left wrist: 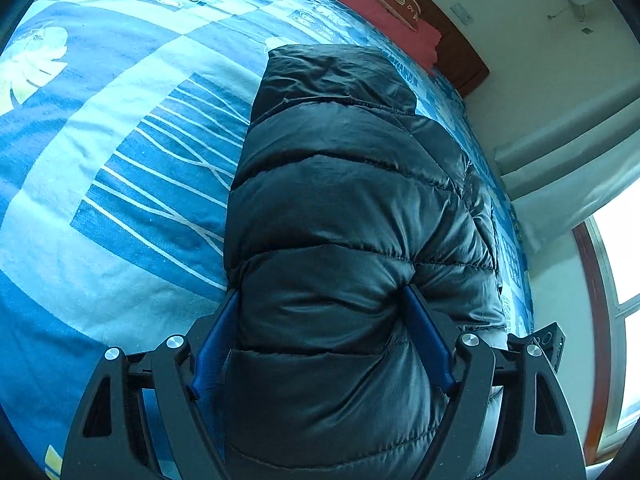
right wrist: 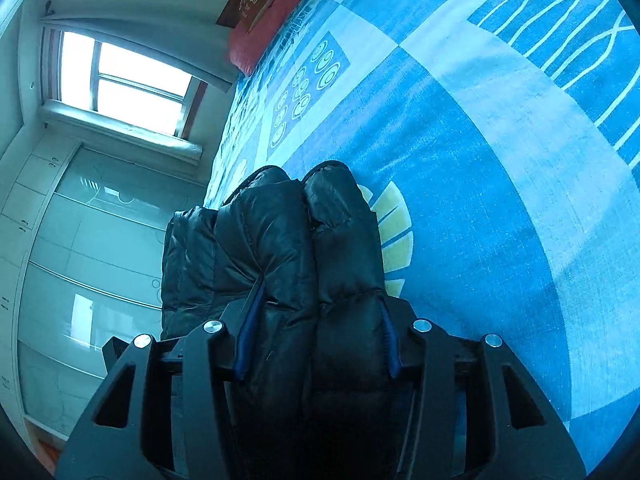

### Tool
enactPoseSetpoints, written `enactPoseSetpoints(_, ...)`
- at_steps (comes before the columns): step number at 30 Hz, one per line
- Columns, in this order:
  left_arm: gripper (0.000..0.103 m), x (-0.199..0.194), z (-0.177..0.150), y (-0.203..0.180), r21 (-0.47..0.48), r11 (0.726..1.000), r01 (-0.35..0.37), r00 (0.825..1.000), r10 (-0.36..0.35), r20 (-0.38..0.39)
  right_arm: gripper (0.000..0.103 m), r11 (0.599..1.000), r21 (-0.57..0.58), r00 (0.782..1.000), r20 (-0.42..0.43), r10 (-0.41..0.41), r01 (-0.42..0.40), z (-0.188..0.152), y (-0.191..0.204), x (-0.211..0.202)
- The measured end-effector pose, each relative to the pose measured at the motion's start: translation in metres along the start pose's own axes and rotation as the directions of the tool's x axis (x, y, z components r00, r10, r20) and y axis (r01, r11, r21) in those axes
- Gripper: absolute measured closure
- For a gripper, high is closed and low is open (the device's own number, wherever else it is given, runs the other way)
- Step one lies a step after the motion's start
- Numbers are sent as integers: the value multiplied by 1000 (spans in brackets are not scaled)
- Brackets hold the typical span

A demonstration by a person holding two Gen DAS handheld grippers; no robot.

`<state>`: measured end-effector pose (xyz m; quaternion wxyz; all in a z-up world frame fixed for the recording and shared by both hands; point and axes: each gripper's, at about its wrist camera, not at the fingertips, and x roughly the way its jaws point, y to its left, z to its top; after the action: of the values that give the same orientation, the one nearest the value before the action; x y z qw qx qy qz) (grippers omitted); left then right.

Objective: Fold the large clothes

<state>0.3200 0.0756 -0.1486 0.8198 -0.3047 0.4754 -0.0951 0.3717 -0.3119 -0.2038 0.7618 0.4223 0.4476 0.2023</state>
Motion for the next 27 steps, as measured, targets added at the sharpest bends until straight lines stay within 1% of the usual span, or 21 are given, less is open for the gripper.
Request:
enactPoseSetpoints(5,24,-1,-1,3,2,1000,3,1000,-3,3,56,1000,0,1000,-1,6,-6,1,3,-1)
enactPoseSetpoints(11,24,1,0,4,0,1000,12,1000,-12,8,54,999,10,999,6,41,-41,1,-1,-3)
enactPoseSetpoints(16,23,0,-1,8,1,1000,15,1000,-15,12,49,997,21,997,18,69,-69,0,-3,-8)
enactPoseSetpoints(19,21,0,-2,9,1,1000,13,1000,-13,10,48,996,34,996,24,87,-88,0,-6,-9)
enactPoseSetpoints(27,19,0,-2,12,-4,1000,18,1000,-18,6,46,995,38,996,25,90,-91,1,-6,-11)
